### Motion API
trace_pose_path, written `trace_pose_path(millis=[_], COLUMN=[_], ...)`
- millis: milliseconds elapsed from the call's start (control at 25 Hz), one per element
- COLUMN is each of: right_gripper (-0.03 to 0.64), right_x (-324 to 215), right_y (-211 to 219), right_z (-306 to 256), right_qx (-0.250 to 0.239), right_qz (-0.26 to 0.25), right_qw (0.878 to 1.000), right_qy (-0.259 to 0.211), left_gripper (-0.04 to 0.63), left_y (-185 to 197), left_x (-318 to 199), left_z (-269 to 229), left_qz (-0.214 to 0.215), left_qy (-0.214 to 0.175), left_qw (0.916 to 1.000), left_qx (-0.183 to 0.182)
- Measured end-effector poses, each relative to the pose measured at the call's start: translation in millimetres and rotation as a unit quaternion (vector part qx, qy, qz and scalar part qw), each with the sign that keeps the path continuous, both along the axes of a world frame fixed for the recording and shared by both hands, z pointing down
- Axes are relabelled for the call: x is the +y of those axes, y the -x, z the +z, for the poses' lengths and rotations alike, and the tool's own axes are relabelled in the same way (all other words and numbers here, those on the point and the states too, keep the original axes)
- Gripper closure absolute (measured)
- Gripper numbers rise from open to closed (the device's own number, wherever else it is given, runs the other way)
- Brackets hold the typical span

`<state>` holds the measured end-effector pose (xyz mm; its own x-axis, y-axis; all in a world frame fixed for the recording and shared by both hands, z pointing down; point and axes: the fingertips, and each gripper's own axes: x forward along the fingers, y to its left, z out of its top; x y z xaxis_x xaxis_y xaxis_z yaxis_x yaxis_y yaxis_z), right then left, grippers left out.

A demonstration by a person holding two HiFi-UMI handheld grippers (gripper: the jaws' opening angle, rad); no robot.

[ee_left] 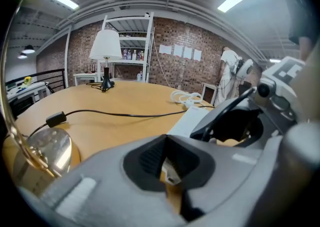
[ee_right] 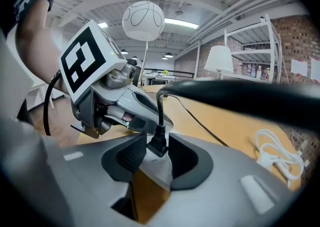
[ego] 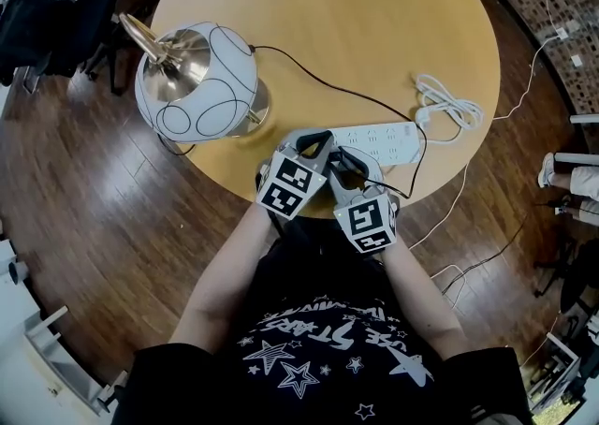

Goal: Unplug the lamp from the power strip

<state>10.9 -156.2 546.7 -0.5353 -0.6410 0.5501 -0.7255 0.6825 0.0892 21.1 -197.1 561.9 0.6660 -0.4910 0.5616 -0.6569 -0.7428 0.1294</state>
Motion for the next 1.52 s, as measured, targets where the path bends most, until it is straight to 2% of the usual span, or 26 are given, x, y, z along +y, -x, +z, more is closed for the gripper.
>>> trace_pose_path(millis=[160, 360, 560, 1400, 1520], right_gripper=[0.482, 0.497, 0.502, 0.508, 0.508], right_x=[-2, -2, -1, 0, -1], right_y=[1, 4, 6, 3, 1], right_z=[0, 0, 2, -4, -10], right_qx=[0.019, 0.017, -0.002, -0.048, -0.066], right_qz=[-0.030, -0.047, -0.042, -0.020, -0.012], right_qw=[0.999, 0.999, 0.999, 0.999, 0.998], right_qy=[0.012, 0.019, 0.030, 0.011, 0.007], left_gripper=[0.592, 0.592, 0.592, 0.592, 0.592], left_y=[0, 1, 1, 1, 0], left_x=[0, -2, -2, -2, -1], left_z=[0, 1, 1, 2, 0], left_qz=[0.004, -0.009, -0.006, -0.007, -0.007], left_qy=[0.007, 0.017, 0.019, 0.023, 0.030], left_qw=[1.0000, 0.9998, 0.9998, 0.9997, 0.9994], left_qx=[0.000, 0.007, 0.005, 0.007, 0.015])
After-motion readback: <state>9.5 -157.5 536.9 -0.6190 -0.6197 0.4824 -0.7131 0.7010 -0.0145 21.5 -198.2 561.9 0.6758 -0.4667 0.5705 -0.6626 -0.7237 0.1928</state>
